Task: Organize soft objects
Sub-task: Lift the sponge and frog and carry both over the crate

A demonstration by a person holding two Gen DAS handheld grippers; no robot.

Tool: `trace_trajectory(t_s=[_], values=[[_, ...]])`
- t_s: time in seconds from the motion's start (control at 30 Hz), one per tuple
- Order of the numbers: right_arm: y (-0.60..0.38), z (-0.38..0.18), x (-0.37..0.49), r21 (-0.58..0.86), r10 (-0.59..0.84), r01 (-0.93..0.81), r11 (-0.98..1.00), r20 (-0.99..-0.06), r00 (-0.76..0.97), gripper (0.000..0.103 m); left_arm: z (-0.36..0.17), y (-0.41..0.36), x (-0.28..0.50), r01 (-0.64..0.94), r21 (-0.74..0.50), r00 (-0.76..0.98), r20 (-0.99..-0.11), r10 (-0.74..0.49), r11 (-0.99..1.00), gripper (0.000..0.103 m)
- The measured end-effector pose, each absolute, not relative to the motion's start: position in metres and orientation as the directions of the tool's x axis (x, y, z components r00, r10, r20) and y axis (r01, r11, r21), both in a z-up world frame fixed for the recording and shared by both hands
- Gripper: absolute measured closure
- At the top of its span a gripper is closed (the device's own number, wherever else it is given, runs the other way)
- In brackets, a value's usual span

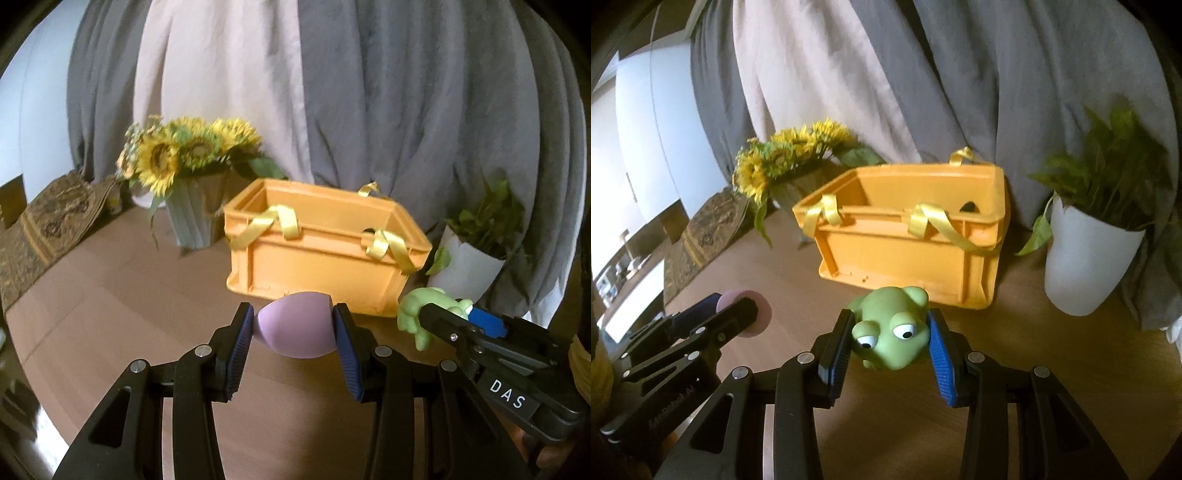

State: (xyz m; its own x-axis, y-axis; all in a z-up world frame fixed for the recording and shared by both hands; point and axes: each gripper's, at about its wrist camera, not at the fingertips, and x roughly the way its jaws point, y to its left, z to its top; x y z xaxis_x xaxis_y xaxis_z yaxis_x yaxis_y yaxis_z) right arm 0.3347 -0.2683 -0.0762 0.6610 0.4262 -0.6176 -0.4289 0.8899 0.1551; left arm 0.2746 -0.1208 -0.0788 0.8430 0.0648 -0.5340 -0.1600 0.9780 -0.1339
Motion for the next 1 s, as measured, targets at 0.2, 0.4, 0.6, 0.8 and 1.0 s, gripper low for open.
trace_trajectory(t_s=[0.2, 0.4, 0.6, 0.8, 1.0], values=[[-0.252, -0.059, 0.329, 0.153, 0.368, -0.348, 0.925, -0.588, 0.720, 0.062, -0.062, -0.097, 0.282, -0.072, -0.122, 0.866, -0.500, 0.001, 0.990, 0.060], [-0.229, -0.044, 0.323, 0.154, 0.309, -0.270, 0.950, -0.561, 0.768, 0.062, -0.048, -0.070, 0.289, 0.003, -0.113, 0.880, -0.472, -0.056, 0.994, 0.060], [-0.208, -0.033, 0.322, 0.155, 0.262, -0.211, 0.965, -0.534, 0.804, 0.062, -0.034, -0.049, 0.298, 0.070, -0.094, 0.894, -0.436, -0.104, 0.993, 0.060], [-0.194, -0.022, 0.325, 0.157, 0.218, -0.159, 0.975, -0.497, 0.840, 0.062, -0.020, -0.035, 0.314, 0.127, -0.080, 0.902, -0.405, -0.149, 0.989, 0.060], [-0.185, -0.011, 0.337, 0.151, 0.188, -0.132, 0.980, -0.465, 0.865, 0.062, -0.009, -0.031, 0.332, 0.154, -0.075, 0.913, -0.370, -0.171, 0.985, 0.060]])
